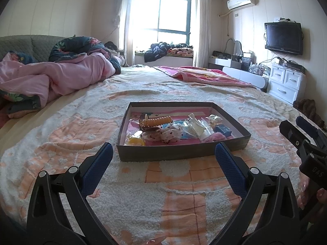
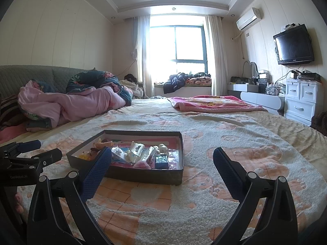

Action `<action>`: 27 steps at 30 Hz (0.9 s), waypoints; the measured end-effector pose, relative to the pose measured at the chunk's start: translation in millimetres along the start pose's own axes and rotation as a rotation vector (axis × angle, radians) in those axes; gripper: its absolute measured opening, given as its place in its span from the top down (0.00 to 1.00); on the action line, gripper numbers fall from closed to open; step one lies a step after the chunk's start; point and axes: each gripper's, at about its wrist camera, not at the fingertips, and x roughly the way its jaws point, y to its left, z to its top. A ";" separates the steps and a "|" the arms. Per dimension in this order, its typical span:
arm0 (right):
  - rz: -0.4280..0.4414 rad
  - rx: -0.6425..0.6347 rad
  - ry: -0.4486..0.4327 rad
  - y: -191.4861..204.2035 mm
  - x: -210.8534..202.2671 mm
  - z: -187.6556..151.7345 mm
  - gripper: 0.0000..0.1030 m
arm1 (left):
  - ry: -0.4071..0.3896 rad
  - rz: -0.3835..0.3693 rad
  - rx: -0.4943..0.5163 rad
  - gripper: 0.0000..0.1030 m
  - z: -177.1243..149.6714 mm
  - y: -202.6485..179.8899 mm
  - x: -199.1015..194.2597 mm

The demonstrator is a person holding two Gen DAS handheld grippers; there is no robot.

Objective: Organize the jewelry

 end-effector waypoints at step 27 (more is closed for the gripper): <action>0.002 0.000 0.006 -0.4 2.8 -1.8 0.06 | 0.005 0.010 0.000 0.11 0.0 2.2 1.8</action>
